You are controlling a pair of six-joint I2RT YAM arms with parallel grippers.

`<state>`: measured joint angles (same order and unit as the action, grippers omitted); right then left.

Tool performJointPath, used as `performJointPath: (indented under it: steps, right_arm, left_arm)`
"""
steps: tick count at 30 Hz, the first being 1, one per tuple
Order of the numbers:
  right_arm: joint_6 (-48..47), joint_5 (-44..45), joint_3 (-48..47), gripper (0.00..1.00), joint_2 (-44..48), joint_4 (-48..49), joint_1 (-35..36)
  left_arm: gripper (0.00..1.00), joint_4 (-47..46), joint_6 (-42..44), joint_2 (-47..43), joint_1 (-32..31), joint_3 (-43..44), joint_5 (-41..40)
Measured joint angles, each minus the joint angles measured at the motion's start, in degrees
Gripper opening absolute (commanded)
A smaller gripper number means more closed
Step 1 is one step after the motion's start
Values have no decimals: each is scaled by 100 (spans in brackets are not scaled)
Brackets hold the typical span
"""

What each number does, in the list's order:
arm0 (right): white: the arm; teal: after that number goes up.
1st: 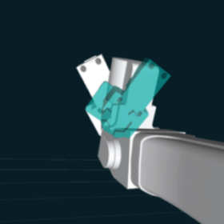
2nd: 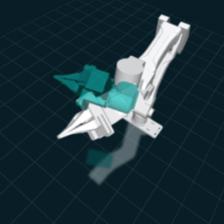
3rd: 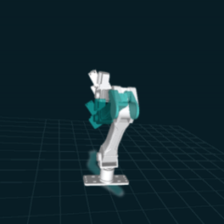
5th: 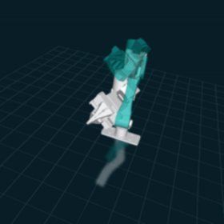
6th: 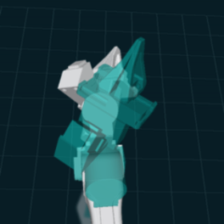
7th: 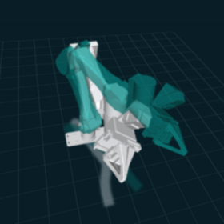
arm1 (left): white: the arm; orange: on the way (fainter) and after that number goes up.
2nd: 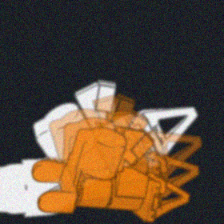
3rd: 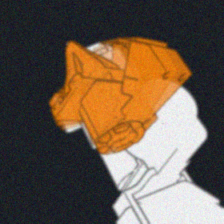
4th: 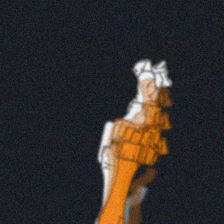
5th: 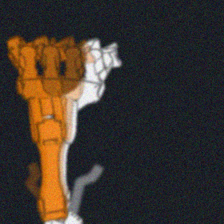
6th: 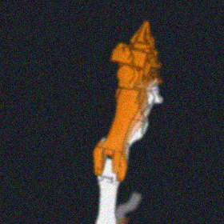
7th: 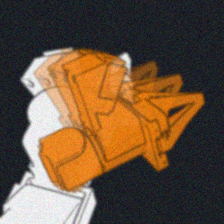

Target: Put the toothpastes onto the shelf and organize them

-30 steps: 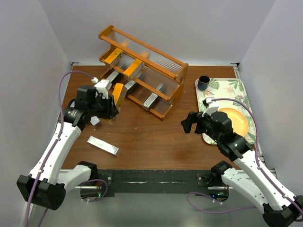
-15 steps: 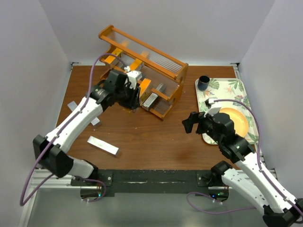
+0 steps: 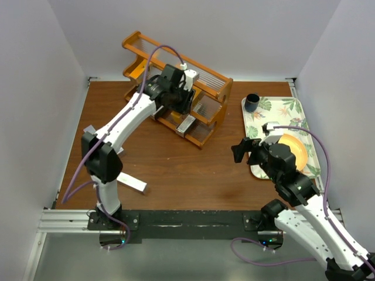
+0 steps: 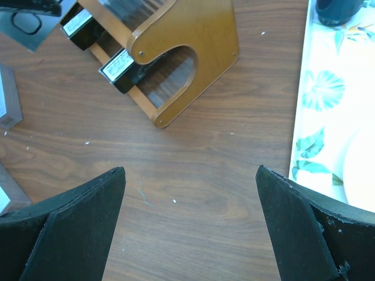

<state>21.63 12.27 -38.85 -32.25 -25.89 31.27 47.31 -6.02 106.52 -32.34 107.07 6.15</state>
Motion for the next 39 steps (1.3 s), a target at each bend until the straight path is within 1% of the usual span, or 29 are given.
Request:
performJointPath:
  steps: [4,6,14,23,26,30,35,39]
  right_arm:
    - [2,70,0,98,2,-4,0]
    - [2,72,0,98,2,-7,0]
    - [0,74,0,98,-122,4,0]
    - [0,72,0,98,-188,2,0]
    - [0,72,0,98,-195,4,0]
    - [0,70,0,98,-216,4,0]
    - [-2,70,0,98,-247,4,0]
    - [-2,68,0,98,-256,4,0]
  left_arm:
    - [27,133,162,599,0,761,-66]
    - [27,140,238,774,0,927,-72]
    - [29,170,361,1128,2,1154,-63]
    - [32,157,391,1226,0,1263,-63]
    - [35,157,413,1250,-9,1281,-63]
    - [43,146,415,1252,-22,1270,-74]
    - [51,-103,417,1150,-48,1021,-157]
    - [61,-269,417,1099,-72,887,-192]
